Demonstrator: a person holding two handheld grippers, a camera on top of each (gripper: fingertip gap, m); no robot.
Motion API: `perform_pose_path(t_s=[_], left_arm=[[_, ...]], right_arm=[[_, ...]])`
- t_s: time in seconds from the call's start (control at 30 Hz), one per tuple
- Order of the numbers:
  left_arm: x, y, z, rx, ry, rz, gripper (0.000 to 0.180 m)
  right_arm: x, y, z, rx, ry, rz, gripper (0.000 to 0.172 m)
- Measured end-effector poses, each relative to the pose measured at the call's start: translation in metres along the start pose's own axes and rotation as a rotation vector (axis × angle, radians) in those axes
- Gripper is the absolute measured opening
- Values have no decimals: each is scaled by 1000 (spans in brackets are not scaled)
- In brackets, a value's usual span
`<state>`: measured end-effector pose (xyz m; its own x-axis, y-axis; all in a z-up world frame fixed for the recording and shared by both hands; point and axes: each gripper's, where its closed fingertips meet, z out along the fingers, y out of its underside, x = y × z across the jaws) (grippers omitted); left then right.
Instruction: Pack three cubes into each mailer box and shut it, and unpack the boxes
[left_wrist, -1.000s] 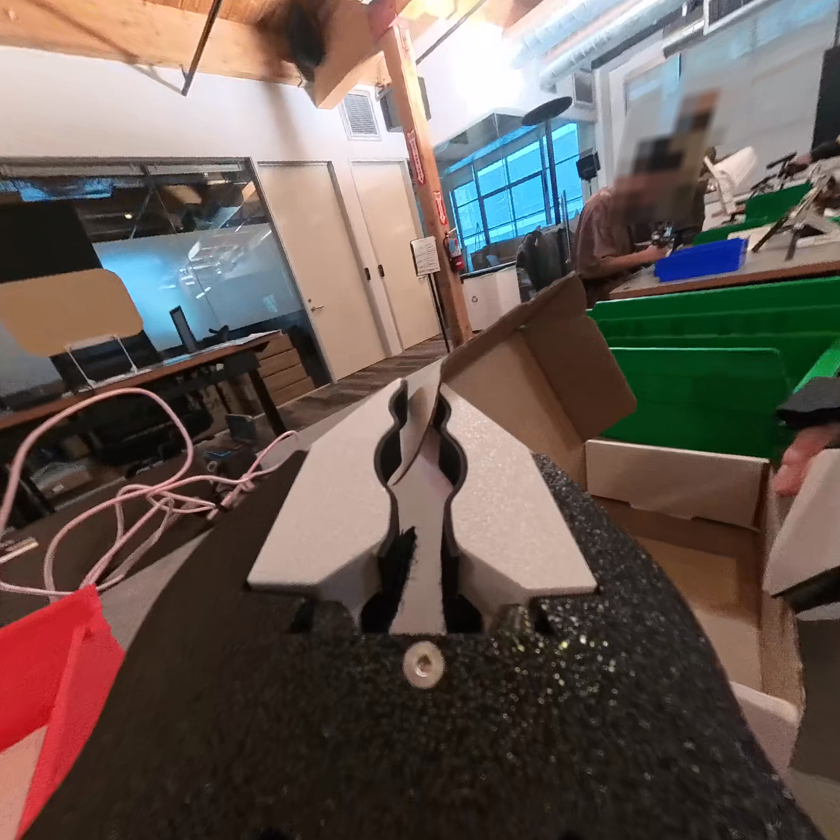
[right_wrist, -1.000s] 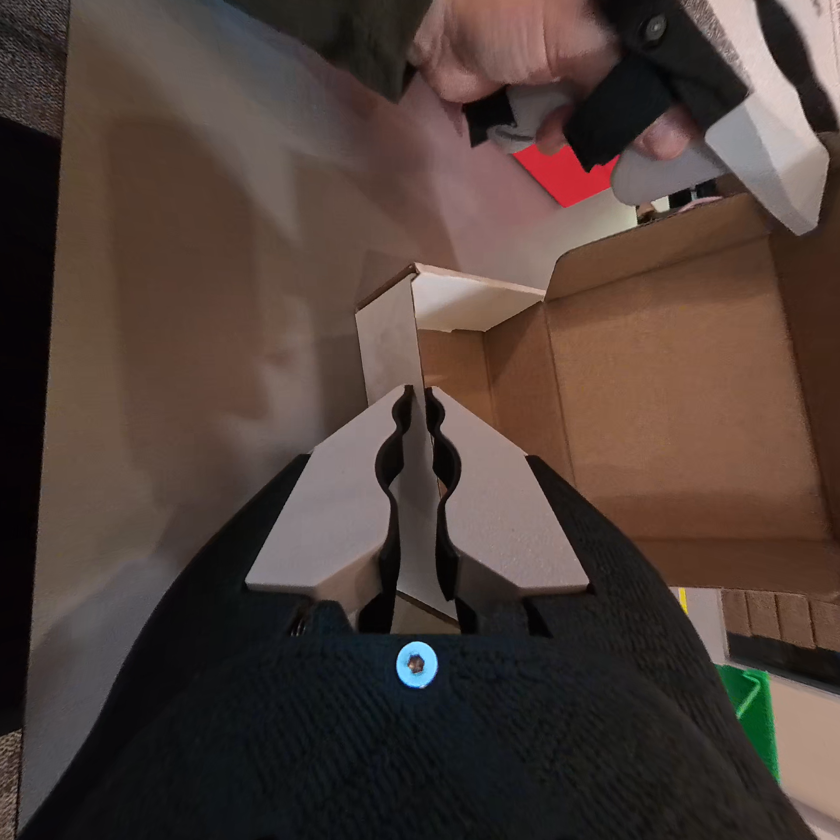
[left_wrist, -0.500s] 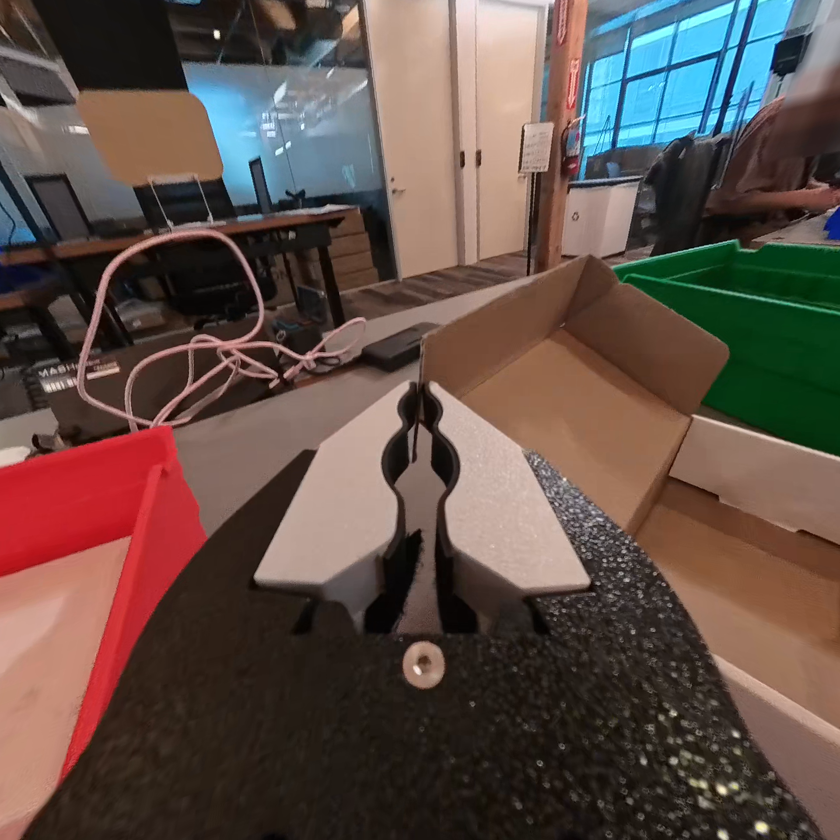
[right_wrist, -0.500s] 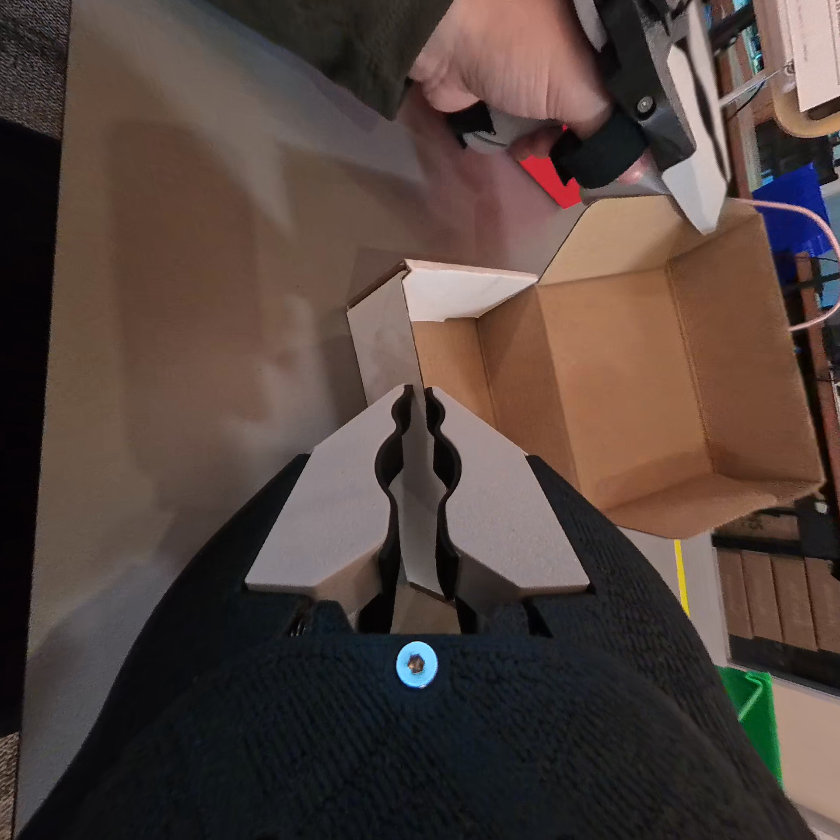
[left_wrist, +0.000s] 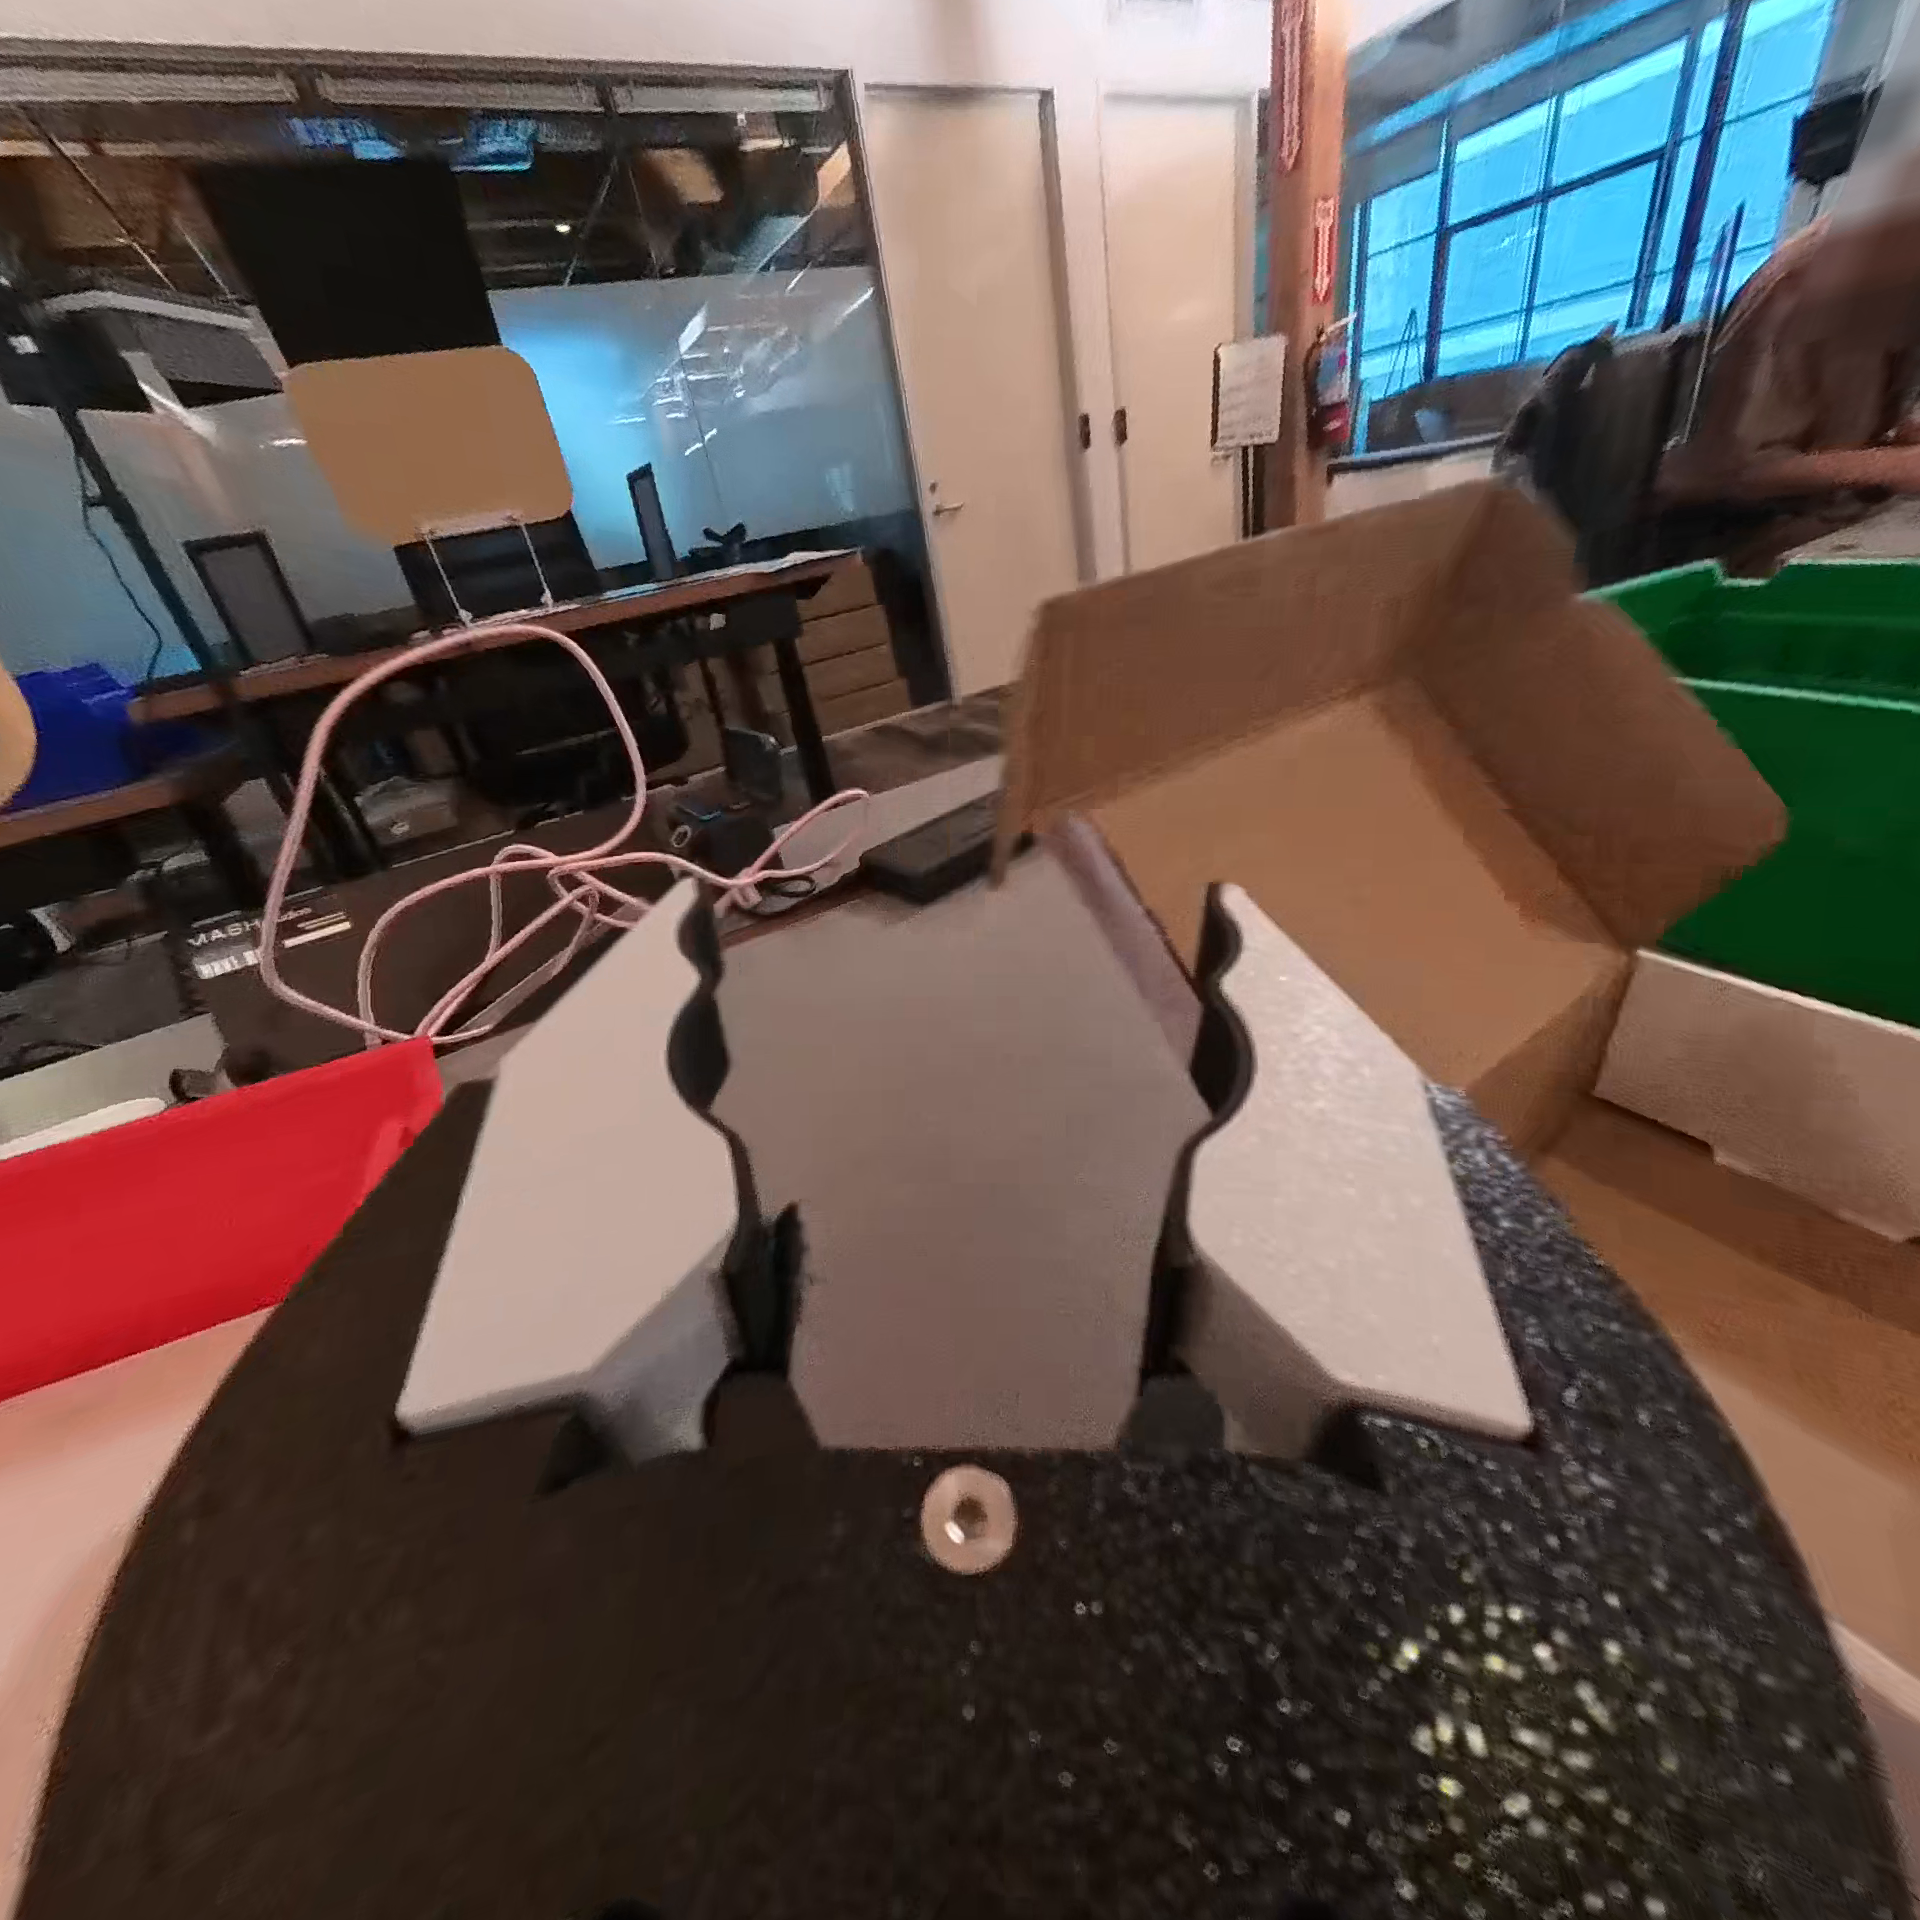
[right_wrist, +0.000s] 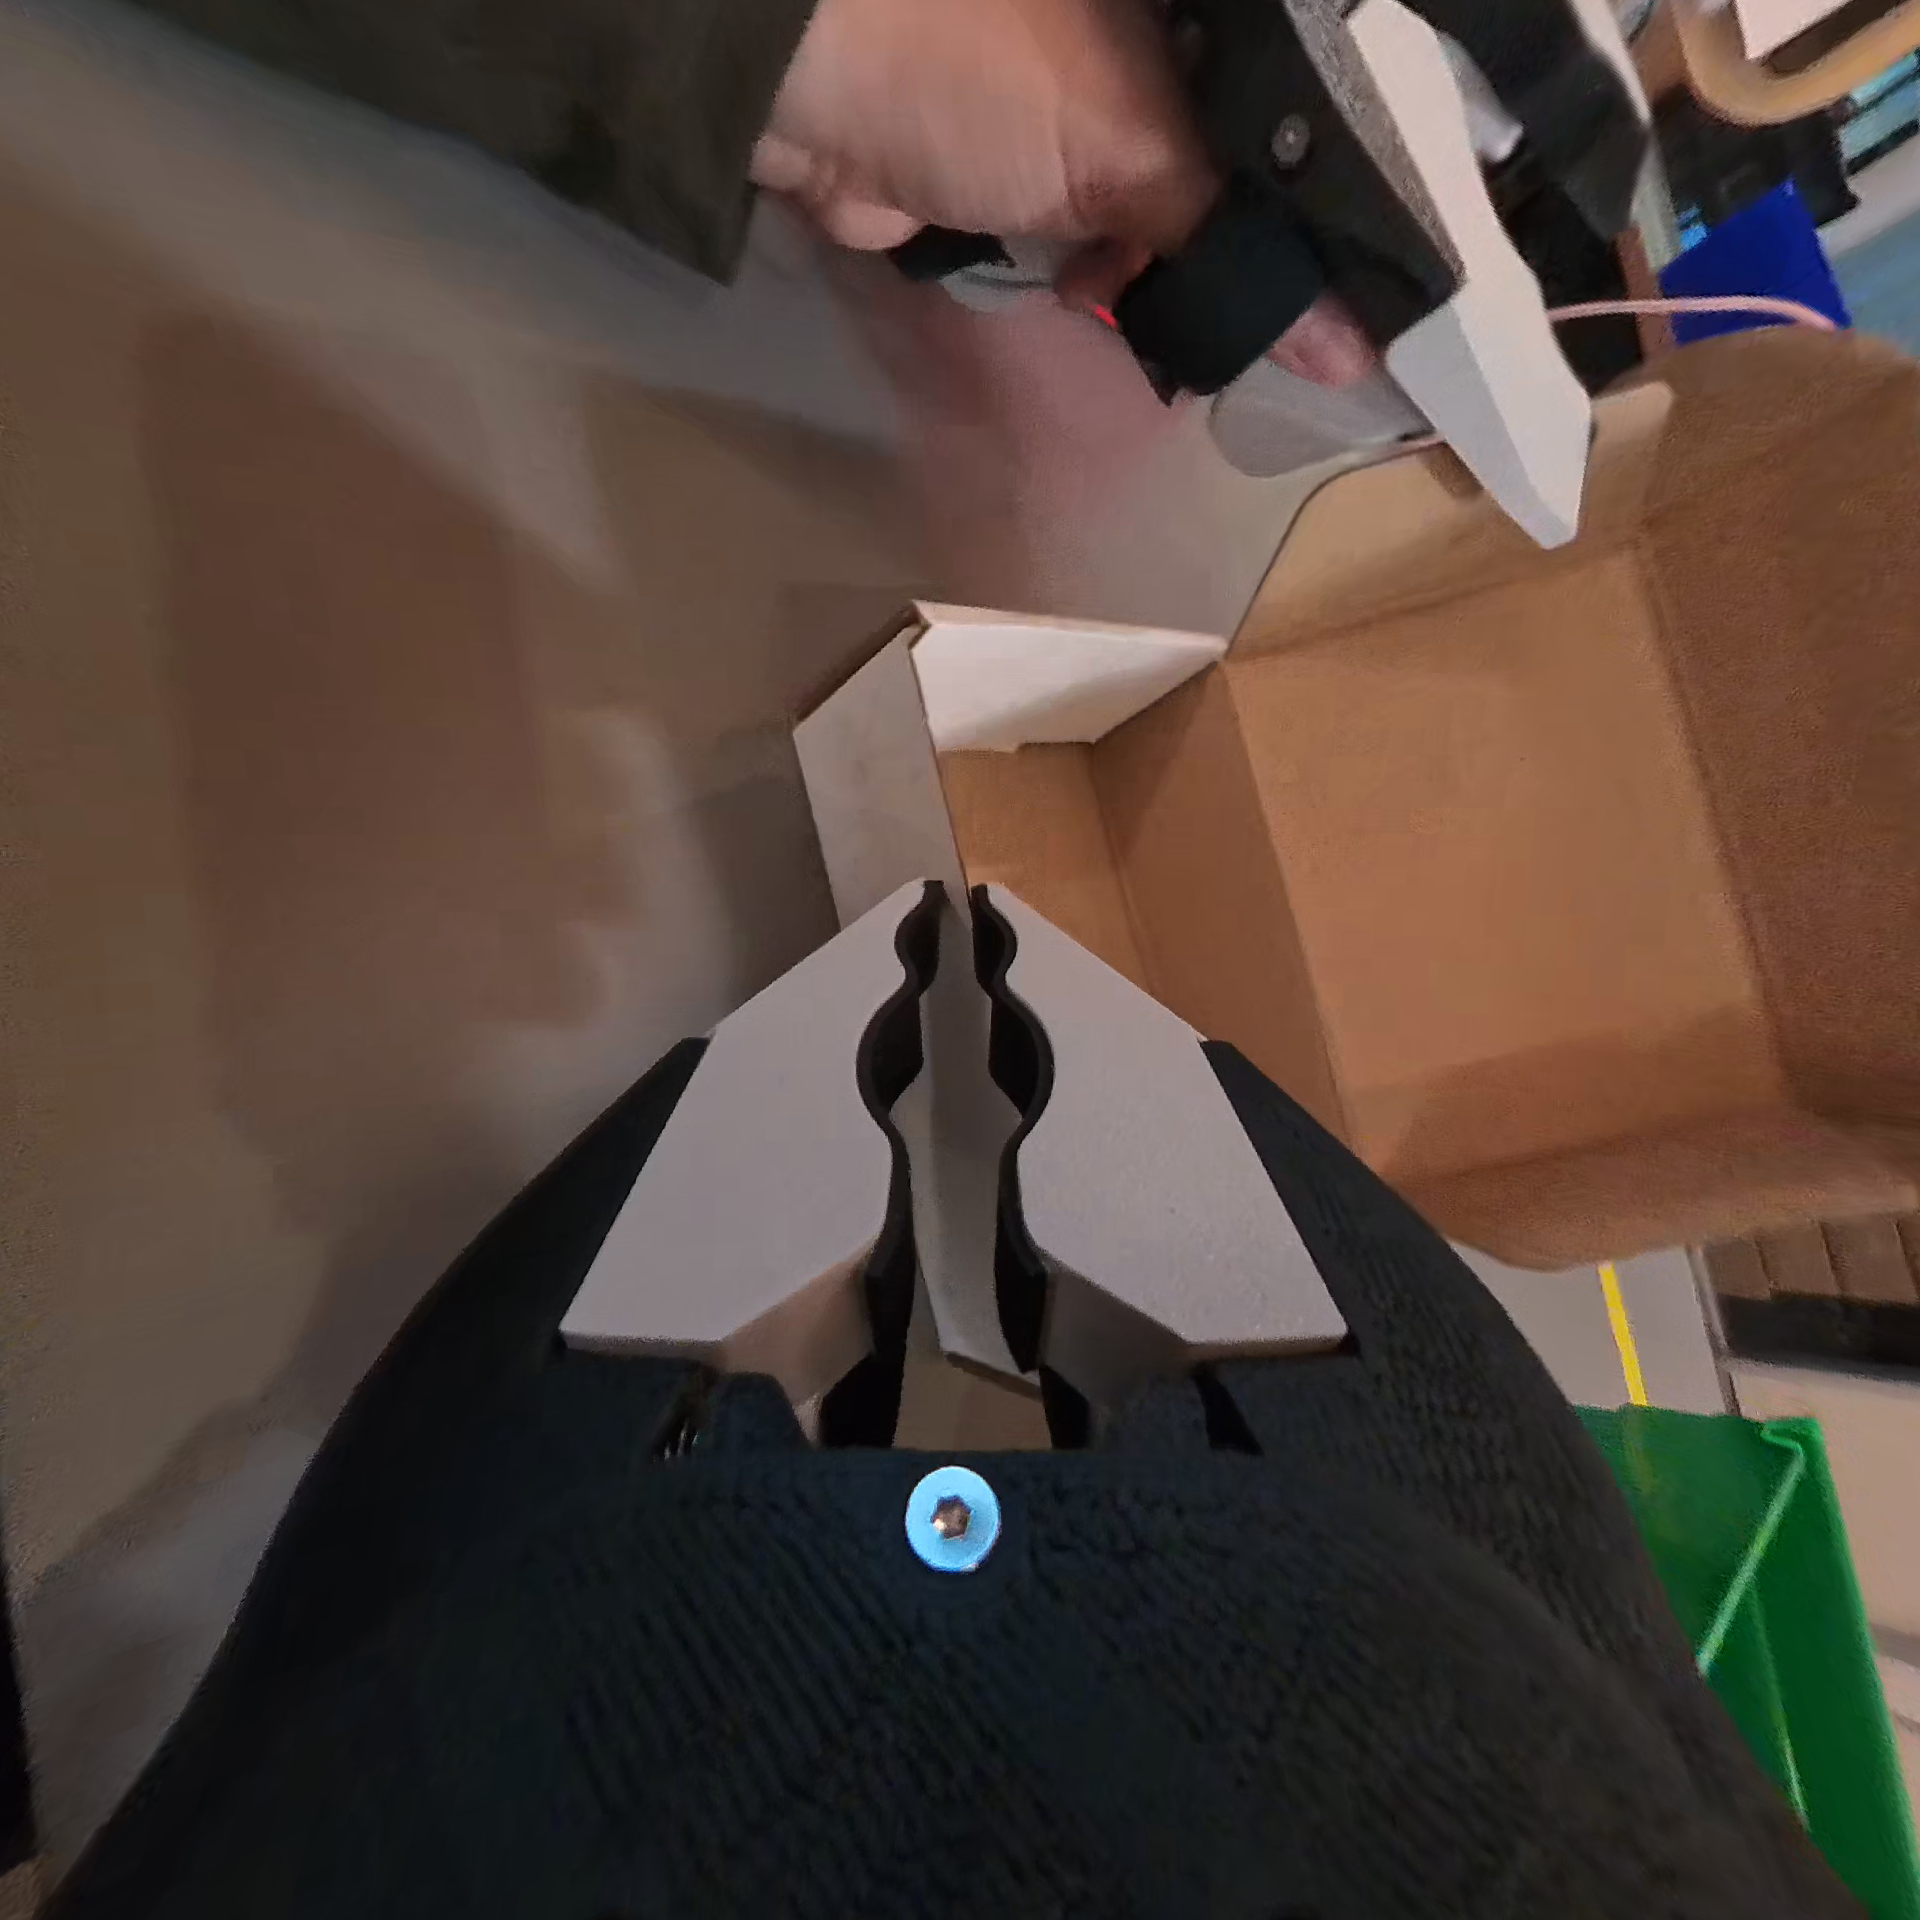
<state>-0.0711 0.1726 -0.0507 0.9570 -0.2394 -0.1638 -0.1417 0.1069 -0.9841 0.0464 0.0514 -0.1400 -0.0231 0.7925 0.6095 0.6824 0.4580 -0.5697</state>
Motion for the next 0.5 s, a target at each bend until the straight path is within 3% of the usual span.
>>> perform_pose_path(t_s=[0.07,0.27,0.4,0.5], left_arm=[[-2,-4,-1,27,-14,4,97],[0,-24,-10,135,-35,71,89],[6,-40,-18,214,-51,151,87],[15,-56,-28,288,-51,201,86]], right_arm=[[5,0,4,-3,37,16,4],[7,-3,9,48,71,31,5],[11,-8,1,70,85,23,22],[22,-25,-16,197,180,32,38]])
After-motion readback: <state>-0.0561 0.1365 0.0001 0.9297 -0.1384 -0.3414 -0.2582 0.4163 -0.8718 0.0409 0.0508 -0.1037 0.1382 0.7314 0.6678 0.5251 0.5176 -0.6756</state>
